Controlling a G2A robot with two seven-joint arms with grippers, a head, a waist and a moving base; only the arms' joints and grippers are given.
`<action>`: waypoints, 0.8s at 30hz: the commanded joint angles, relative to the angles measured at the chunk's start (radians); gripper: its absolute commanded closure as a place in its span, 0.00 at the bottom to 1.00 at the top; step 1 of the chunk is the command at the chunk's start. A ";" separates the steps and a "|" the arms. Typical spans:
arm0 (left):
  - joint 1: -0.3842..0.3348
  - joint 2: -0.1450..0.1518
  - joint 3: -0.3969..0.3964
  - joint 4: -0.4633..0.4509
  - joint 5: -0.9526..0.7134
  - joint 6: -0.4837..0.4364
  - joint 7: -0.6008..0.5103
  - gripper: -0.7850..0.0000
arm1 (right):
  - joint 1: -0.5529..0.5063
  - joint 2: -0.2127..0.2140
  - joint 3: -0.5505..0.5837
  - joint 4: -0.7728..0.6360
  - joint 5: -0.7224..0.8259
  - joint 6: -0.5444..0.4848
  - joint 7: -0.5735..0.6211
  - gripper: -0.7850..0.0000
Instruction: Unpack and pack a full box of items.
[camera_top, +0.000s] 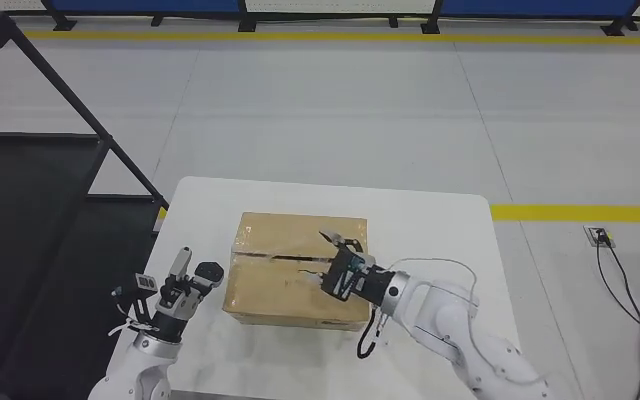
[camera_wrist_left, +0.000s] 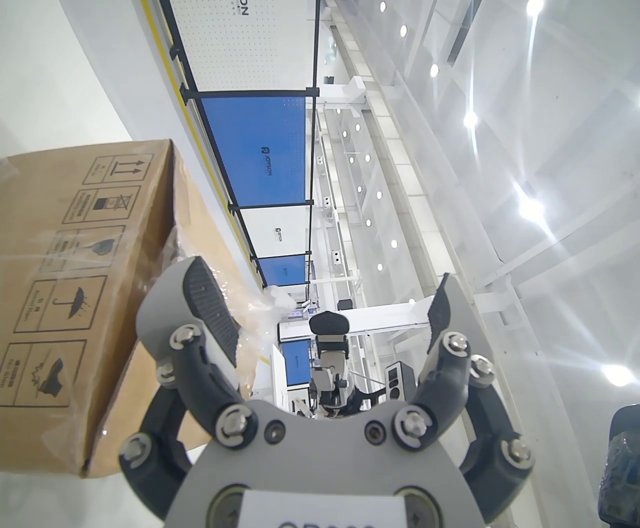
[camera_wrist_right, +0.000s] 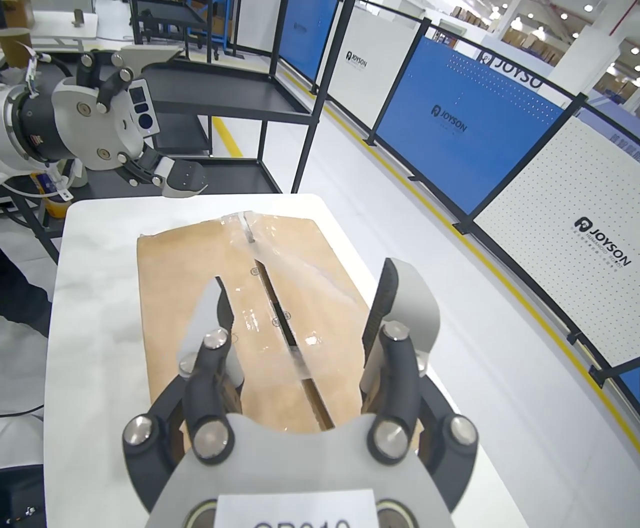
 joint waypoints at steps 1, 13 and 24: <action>-0.001 0.000 0.001 0.001 0.002 0.001 0.002 0.00 | -0.010 0.001 0.007 -0.001 -0.007 -0.013 -0.027 0.23; -0.019 0.001 -0.022 -0.030 0.005 0.035 0.035 0.00 | 0.042 -0.018 0.063 0.115 0.317 -0.070 0.102 0.00; -0.269 0.035 0.014 0.016 0.055 0.398 -0.383 0.00 | -0.133 0.012 0.194 0.089 0.240 -0.143 -0.128 0.00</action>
